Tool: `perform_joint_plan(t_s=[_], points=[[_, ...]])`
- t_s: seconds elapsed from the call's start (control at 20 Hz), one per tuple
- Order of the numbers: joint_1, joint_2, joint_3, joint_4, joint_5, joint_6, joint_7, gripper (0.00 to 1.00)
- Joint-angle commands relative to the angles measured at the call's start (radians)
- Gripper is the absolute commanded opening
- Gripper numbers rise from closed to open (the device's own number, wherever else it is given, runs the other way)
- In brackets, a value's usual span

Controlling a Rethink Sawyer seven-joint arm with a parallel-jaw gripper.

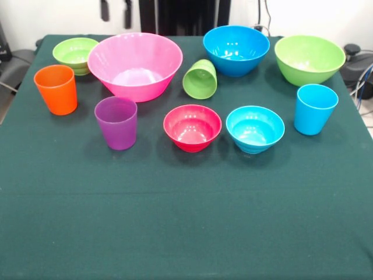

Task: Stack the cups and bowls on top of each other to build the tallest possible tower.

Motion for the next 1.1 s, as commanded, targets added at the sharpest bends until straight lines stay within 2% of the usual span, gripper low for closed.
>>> perform_joint_plan(t_s=[0.05,0.2,0.3,0.45,0.65,0.75,0.9,1.0,1.1], points=[[0.135,0.195,-0.025,-0.039,-0.136,-0.253,0.056,1.00],[0.143,0.264,-0.033,-0.061,-0.137,-0.362,0.068,1.00],[0.129,0.286,-0.021,-0.066,-0.142,-0.392,0.062,1.00],[0.046,0.298,0.077,-0.046,-0.161,-0.373,0.033,1.00],[-0.017,0.274,0.157,-0.014,-0.159,-0.329,0.019,1.00],[0.018,0.277,0.117,-0.020,-0.145,-0.344,0.035,1.00],[0.099,0.327,0.020,-0.052,-0.123,-0.437,0.069,1.00],[0.153,0.335,-0.039,-0.062,-0.097,-0.476,0.085,1.00],[0.160,0.334,-0.042,-0.067,-0.094,-0.473,0.085,1.00]])
